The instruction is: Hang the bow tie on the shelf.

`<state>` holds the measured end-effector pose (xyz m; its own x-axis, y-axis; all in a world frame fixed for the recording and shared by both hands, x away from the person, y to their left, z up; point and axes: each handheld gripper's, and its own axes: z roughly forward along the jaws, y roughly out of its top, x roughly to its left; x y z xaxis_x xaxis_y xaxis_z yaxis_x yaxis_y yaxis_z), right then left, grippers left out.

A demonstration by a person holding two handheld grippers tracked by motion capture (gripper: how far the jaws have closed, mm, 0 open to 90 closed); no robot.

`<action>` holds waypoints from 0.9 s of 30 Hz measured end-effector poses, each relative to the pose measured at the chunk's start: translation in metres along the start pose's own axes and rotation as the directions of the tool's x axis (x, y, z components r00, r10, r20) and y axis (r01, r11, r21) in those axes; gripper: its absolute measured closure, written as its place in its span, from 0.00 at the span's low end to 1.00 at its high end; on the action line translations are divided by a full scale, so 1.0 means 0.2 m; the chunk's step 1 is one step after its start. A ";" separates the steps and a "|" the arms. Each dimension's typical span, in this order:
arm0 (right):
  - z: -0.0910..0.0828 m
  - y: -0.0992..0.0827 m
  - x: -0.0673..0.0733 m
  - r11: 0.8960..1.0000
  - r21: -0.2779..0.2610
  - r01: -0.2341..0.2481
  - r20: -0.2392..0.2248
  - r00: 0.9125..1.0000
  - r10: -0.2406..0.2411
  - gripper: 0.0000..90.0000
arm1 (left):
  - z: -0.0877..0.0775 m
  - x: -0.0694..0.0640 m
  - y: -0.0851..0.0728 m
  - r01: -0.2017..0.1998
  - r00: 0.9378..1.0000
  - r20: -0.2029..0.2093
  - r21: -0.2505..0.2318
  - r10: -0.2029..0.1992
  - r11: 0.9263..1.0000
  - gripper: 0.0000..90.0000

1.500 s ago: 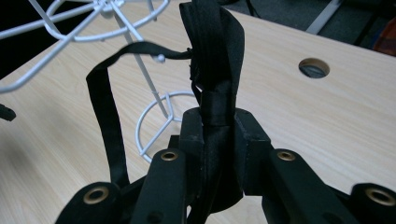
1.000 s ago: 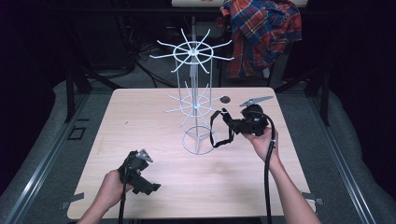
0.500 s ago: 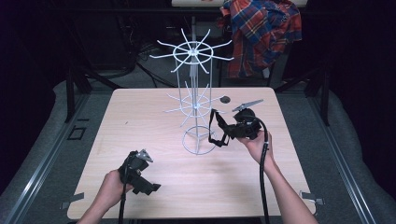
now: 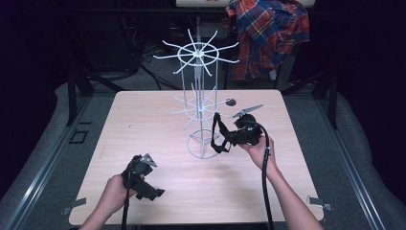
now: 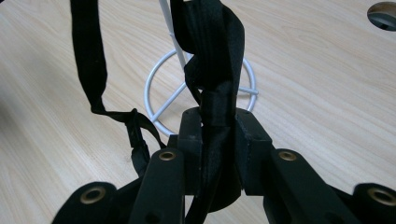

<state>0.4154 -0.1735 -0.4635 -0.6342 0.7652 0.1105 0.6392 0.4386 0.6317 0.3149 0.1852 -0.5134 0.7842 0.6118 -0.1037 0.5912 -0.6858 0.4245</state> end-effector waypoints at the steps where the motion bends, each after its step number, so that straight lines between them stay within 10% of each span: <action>1: 0.00 0.00 0.00 1.000 -0.003 -0.003 -0.005 1.000 0.003 0.83 | 0.00 0.00 0.00 -0.002 1.000 0.000 0.002 0.002 1.000 0.00; 27: 0.02 -0.02 0.00 1.000 -0.021 -0.012 -0.037 0.999 0.011 0.69 | 0.00 0.00 0.00 -0.004 1.000 0.003 0.006 0.004 1.000 0.00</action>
<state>0.4140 -0.1726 -0.4700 -0.6429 0.7519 0.1460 0.6373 0.4194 0.6465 0.3149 0.1852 -0.5141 0.7872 0.6077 -0.1048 0.5891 -0.6909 0.4191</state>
